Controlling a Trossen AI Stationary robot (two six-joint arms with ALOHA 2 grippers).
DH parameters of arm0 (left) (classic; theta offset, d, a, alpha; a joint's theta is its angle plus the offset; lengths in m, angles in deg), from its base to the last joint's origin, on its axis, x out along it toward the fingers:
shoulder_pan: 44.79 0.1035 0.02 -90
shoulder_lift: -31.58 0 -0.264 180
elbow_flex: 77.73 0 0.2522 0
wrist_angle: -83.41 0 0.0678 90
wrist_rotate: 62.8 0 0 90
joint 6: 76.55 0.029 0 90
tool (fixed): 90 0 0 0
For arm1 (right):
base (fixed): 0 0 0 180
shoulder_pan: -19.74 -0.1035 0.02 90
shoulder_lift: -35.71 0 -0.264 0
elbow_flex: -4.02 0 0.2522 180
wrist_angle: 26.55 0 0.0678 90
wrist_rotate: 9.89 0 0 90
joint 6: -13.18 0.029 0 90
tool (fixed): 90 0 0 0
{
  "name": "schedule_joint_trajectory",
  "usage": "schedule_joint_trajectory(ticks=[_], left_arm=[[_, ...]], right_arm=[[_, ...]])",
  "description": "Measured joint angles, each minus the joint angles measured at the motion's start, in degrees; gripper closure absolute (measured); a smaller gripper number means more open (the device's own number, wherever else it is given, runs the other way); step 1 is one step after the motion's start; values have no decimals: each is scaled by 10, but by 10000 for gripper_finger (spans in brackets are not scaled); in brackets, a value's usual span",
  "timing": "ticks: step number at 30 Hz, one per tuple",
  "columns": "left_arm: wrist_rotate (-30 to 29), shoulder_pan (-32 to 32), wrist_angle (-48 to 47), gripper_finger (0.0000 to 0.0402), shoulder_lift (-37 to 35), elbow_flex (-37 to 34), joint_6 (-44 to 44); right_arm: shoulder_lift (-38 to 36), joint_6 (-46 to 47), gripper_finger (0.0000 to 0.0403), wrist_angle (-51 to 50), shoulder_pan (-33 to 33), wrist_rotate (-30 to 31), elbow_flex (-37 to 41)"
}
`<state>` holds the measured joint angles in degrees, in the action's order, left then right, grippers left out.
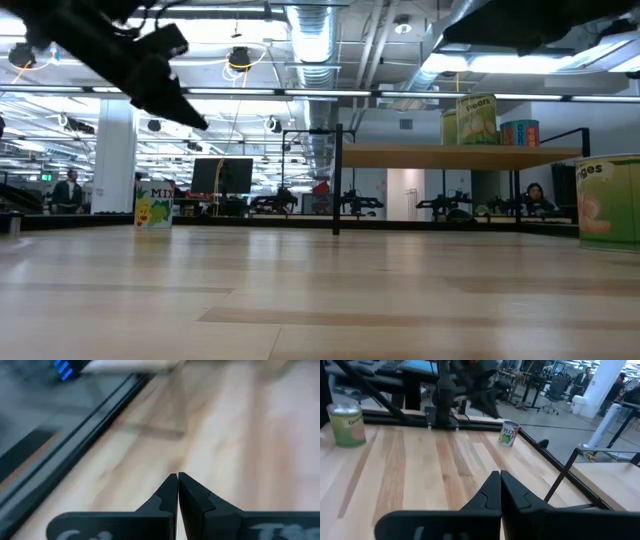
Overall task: Pick and place cans onto a shelf
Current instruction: Put the canned mixed fruits on the shelf
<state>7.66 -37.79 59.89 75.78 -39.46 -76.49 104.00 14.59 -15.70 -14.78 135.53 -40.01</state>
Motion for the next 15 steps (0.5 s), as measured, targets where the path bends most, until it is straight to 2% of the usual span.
schedule_joint_trajectory(ticks=[4, 7, 11, 15], left_arm=[[-8, 53, -207, 398, 56, 106, -16], [-23, 97, -314, 392, 108, 169, -22], [-55, 150, -403, 357, 174, 226, 6], [-56, 195, -429, 305, 224, 251, 54]], right_arm=[[20, 0, 390, 10, 3, 0, 0], [27, 1, 392, 17, 3, -2, 0], [30, 6, 392, 19, 0, -23, 0], [30, 12, 391, 18, 0, -29, 0]])
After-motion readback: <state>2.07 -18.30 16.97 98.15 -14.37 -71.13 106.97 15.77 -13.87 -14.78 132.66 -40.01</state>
